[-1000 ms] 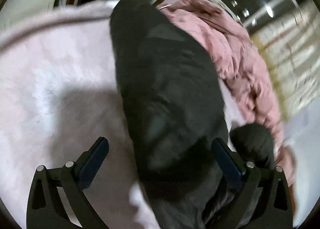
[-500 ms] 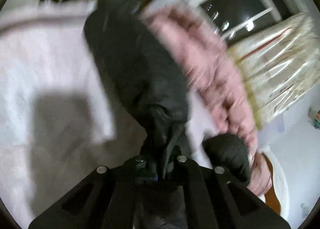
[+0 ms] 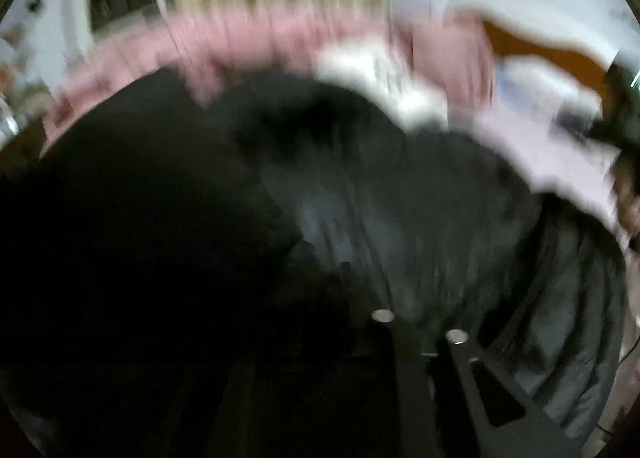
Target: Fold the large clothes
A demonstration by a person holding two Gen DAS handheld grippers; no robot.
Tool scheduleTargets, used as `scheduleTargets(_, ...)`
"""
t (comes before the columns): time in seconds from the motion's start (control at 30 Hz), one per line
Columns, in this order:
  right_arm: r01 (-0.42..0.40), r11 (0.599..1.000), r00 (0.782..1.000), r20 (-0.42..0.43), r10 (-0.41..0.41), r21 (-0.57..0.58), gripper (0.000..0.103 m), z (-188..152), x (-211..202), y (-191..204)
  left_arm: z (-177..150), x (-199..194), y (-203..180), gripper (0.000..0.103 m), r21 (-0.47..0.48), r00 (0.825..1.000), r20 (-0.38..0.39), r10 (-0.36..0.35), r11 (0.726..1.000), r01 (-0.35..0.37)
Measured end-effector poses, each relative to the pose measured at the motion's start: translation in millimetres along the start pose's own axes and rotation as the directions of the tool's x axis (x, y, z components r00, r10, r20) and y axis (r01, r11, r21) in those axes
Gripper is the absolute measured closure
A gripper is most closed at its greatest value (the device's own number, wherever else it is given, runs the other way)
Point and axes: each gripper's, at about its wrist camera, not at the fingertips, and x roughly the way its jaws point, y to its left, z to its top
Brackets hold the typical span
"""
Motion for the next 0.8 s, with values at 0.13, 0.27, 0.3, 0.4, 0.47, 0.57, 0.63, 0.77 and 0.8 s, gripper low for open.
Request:
scheduleTargets(0.13,0.022,0.998,1.000,0.010,-0.021,-0.060,0.010,-1,-4,11,-18,30,-24,0.066,0.072,0.994,-0.082,0.070,0.995,-0.064)
scheduleTargets(0.27,0.012,0.995,1.000,0.022,-0.010,-0.102,0.010,-3,-8,30,-22,-15,-44,0.041,0.112,0.985,0.014,0.173,0.978,-0.174)
scheduleTargets(0.3,0.004,0.993,1.000,0.020,-0.002,-0.116,0.010,-5,-9,35,-27,-34,-49,0.029,0.100,0.983,0.053,0.176,0.978,-0.180)
scheduleTargets(0.4,-0.004,0.990,0.999,0.032,0.008,-0.140,0.010,-8,-14,49,-54,-92,-59,0.007,0.069,0.967,0.233,0.099,0.991,-0.118)
scheduleTargets(0.47,-0.015,0.990,0.999,0.041,0.021,-0.138,0.010,-9,-16,57,-75,-125,-58,0.007,0.010,0.947,0.311,0.078,0.996,-0.085)
scheduleTargets(0.57,-0.040,0.990,0.998,0.033,0.045,-0.138,0.010,-14,-14,69,-94,-152,-31,0.007,-0.180,0.935,0.320,0.154,0.979,-0.100)
scheduleTargets(0.63,-0.047,0.987,0.998,0.022,0.051,-0.156,0.010,-17,-13,76,-112,-168,-9,0.005,-0.287,0.916,0.342,0.212,0.951,-0.113)
scheduleTargets(0.77,-0.033,0.980,0.999,0.028,0.039,-0.197,0.010,-22,-14,85,-129,-167,53,0.001,-0.501,0.908,0.261,0.329,0.850,-0.164)
scheduleTargets(0.8,-0.043,0.978,0.999,0.024,0.049,-0.202,0.010,-22,-15,86,-134,-161,71,0.001,-0.553,0.914,0.230,0.333,0.818,-0.159)
